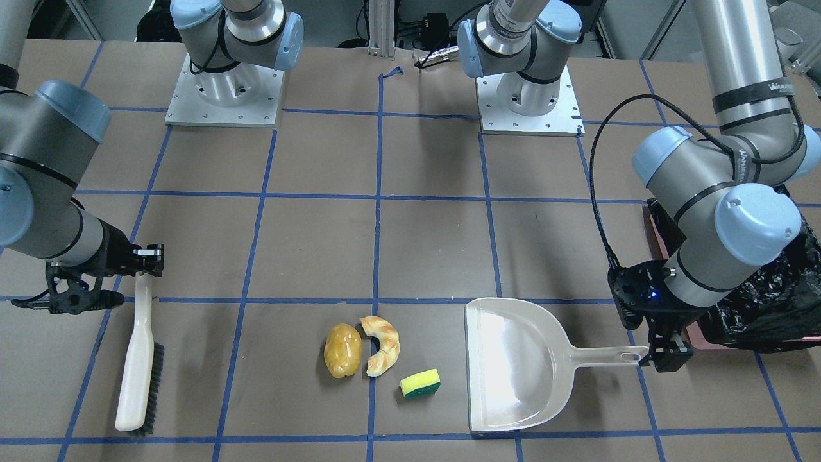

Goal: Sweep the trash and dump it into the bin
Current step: 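Carry the brush with the right gripper toward the food items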

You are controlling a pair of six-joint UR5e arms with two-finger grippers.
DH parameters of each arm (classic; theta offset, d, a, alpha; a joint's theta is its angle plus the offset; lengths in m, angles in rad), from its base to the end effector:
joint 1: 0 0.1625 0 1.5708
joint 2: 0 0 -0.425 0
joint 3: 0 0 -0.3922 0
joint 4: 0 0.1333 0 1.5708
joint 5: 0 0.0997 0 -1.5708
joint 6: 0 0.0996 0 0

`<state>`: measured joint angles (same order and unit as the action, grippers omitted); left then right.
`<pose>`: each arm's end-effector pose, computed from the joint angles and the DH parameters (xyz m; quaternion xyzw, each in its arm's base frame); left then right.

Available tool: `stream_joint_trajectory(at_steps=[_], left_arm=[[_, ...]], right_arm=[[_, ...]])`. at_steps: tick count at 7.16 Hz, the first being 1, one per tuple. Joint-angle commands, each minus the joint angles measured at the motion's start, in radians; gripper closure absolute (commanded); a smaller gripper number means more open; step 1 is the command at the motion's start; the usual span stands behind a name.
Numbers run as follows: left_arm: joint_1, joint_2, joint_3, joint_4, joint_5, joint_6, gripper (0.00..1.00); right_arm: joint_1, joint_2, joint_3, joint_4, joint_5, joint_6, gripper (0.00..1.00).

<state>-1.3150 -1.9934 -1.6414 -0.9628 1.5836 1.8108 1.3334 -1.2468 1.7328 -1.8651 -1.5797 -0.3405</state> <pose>0.0317 -0.6431 0.2769 0.7001 0.7117 -0.0239 0.0525 -0.0032 -0.5764 0.2654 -0.0517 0.9941 0.0930 0.0230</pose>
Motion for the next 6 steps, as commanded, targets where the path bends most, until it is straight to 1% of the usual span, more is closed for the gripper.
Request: stream_joint_trajectory(at_steps=[1,2,3,5,6], left_arm=[[-0.010,-0.045,0.009,0.018,0.000,0.027,0.00],[-0.010,-0.057,0.020,0.019,0.000,0.025,0.00],[-0.010,-0.070,0.026,0.019,0.000,0.025,0.00],[-0.010,-0.076,0.026,0.021,0.000,0.015,0.01],[-0.010,-0.076,0.026,0.021,0.003,0.009,0.07]], right_arm=[[0.111,0.000,-0.006,-0.005,0.004,0.204,1.00],[0.165,0.000,-0.012,-0.003,0.016,0.286,1.00],[0.200,-0.002,-0.012,0.003,0.056,0.376,1.00],[0.278,-0.003,-0.012,0.044,0.131,0.482,1.00],[0.305,-0.003,-0.010,0.056,0.159,0.515,1.00]])
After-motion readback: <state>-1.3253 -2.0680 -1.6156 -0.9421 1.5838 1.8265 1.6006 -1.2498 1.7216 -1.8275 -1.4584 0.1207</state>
